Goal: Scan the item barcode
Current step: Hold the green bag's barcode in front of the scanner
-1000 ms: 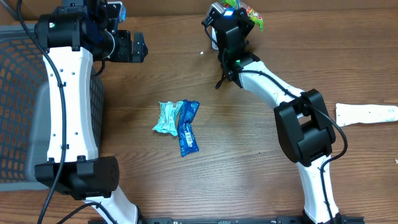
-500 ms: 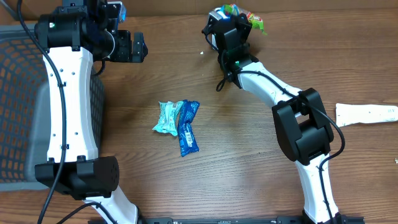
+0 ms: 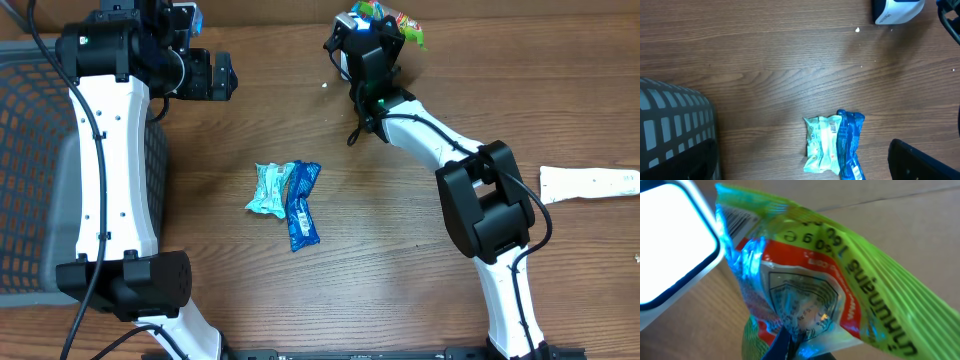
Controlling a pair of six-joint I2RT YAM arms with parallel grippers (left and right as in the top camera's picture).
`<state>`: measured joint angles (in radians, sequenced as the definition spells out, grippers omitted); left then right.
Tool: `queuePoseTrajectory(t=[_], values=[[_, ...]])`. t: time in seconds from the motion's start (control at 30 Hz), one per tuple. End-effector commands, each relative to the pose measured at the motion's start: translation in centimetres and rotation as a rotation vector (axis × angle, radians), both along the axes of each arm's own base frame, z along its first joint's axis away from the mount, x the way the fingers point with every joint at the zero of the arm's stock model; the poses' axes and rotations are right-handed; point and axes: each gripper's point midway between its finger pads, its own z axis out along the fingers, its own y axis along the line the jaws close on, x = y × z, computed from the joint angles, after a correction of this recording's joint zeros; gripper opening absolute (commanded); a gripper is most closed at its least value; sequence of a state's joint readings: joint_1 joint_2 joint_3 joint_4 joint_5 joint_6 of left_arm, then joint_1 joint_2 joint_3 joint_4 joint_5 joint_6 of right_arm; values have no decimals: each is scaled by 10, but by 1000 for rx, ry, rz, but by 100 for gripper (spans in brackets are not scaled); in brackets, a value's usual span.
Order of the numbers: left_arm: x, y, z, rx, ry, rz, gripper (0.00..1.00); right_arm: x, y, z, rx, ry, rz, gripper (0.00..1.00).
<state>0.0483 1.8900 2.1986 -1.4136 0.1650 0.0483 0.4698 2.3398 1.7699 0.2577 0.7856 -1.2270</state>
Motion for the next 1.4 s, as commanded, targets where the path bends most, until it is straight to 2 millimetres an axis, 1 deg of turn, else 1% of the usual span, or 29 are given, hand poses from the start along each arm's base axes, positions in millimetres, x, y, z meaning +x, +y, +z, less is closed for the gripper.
queuePoseTrajectory(t=[0.0,0.03,0.13,0.57,0.7,0.83,0.9,1.37], values=[[1,-1,-2,-12,4,0,100,7,-7,-13,4,-9,-30,4],[1,-1,-2,-12,5,0,100,7,-7,-17,1,-3,-31,4],[1,-1,-2,-12,5,0,99,7,-8,-22,-6,2,-37,4],[1,-1,-2,-12,5,0,99,6,-15,-17,-12,-19,-75,4],[1,-1,-2,-12,5,0,100,6,-17,-9,-20,-48,-91,4],[1,-1,-2,-12,5,0,100,6,-19,9,-12,-119,-116,4],[1,-1,-2,-12,5,0,100,6,-17,13,-3,-137,-115,4],[1,-1,-2,-12,5,0,100,4,-17,2,-31,-85,-112,4]])
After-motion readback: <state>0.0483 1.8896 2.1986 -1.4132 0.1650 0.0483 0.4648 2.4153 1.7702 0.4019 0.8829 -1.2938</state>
